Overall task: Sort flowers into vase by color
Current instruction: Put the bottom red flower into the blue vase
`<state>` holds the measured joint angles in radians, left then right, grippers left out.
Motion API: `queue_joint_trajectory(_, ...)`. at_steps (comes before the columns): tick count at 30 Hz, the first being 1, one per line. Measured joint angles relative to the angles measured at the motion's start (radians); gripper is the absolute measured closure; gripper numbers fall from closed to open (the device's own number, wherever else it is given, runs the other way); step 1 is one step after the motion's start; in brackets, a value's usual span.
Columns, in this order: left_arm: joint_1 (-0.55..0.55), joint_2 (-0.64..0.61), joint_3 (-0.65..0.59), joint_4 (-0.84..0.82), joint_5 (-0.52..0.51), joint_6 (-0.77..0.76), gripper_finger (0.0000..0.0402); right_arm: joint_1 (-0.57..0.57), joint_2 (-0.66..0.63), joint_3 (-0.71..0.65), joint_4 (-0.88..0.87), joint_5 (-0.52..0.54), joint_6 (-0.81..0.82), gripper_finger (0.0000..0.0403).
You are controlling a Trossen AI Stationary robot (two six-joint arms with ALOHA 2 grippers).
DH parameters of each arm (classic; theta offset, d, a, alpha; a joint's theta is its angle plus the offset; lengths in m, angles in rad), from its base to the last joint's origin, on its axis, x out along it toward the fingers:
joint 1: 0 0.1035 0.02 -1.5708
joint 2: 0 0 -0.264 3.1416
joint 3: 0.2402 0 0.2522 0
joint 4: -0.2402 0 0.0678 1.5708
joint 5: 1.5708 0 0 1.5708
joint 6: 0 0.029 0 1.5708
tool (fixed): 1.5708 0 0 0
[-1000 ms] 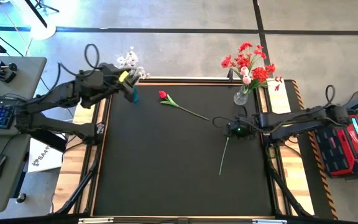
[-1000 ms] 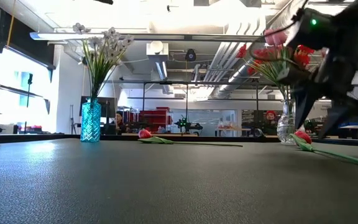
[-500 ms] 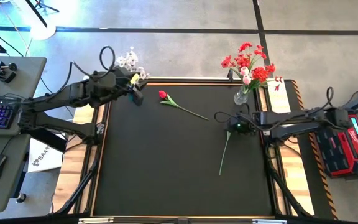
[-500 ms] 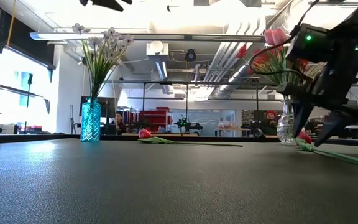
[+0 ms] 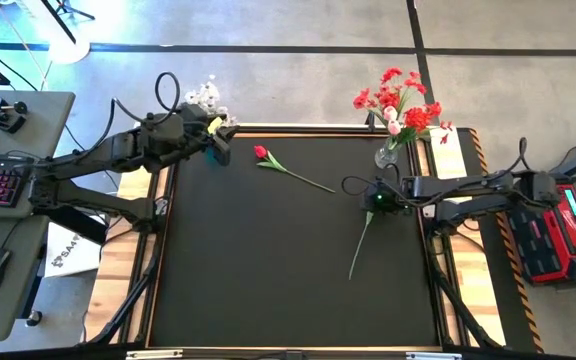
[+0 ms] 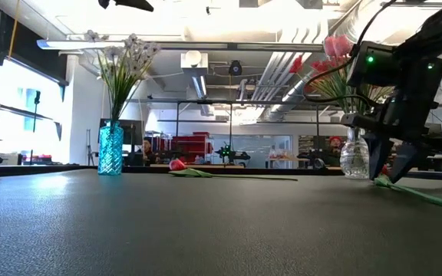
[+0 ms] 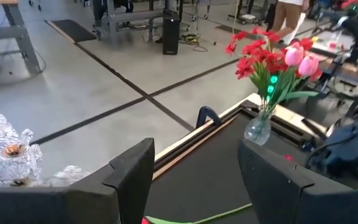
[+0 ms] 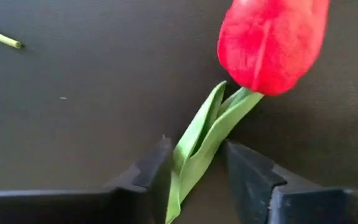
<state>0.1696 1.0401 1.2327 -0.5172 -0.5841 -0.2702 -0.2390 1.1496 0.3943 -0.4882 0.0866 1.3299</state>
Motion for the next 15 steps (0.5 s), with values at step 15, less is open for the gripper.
queue_joint_trajectory(15,-0.013,-0.013,-0.002,-0.003,0.153,0.019,0.0184,0.0,0.001,-0.005,0.026,-0.012,-0.083,0.0393)
